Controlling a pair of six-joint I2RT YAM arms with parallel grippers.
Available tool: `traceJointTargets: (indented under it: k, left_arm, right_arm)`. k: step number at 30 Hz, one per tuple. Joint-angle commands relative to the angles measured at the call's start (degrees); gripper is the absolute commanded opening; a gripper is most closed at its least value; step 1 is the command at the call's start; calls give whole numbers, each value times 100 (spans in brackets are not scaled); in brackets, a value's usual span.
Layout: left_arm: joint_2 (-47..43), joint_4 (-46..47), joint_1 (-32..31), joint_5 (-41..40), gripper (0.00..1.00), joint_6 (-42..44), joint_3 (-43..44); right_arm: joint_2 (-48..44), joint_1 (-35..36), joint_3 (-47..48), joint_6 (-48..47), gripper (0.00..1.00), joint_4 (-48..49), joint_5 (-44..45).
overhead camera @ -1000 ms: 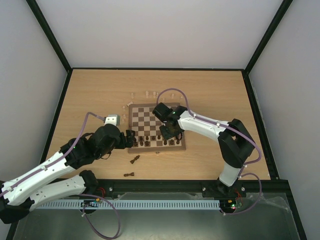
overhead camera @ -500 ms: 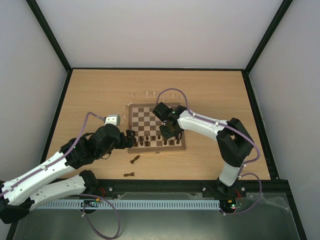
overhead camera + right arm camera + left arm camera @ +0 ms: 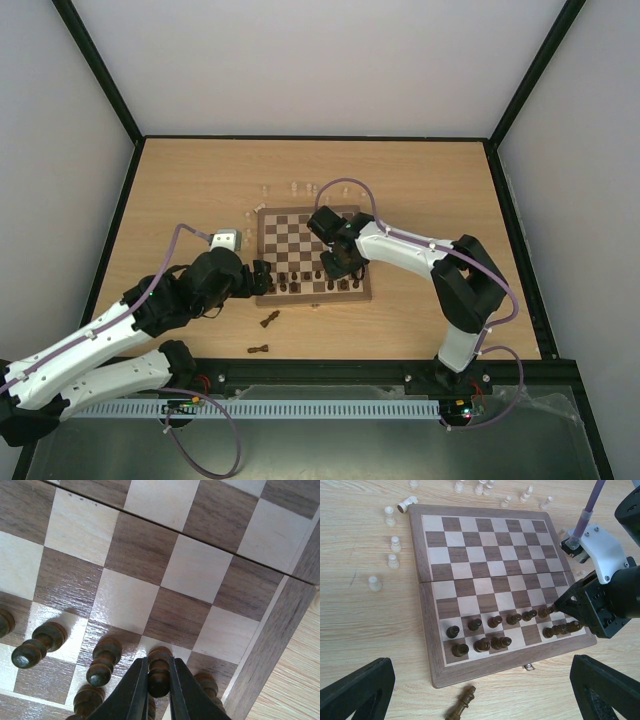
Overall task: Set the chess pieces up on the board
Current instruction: Place the chess piece on the chessboard.
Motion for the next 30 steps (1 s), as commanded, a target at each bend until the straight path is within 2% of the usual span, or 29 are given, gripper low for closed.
traceJointTargets:
  k: [1,14,21,25,26,30]
  left_arm:
    - [28,19,37,-27,99,65,-2]
    - [56,24,49,-19,99,65,-1]
    - [64,21,55,-20,99,57,3]
    - [160,-26,65,9,99,49,28]
    - [192,-45,63,21,99,48,43]
    - [362,-163,92,122,99,30,112]
  right_arm:
    - [71,-20,-137,-47,12,-99,-83]
    - [7,-22,-180,-45,20,-57,-90]
    - [-330,-24,-25,-13,25,-67,43]
    - [-723,-19,91,78,33,-113,253]
    - [-867,-20,104,128,40,-112,307]
    - [-1573,-22,63,217,53,-37,355]
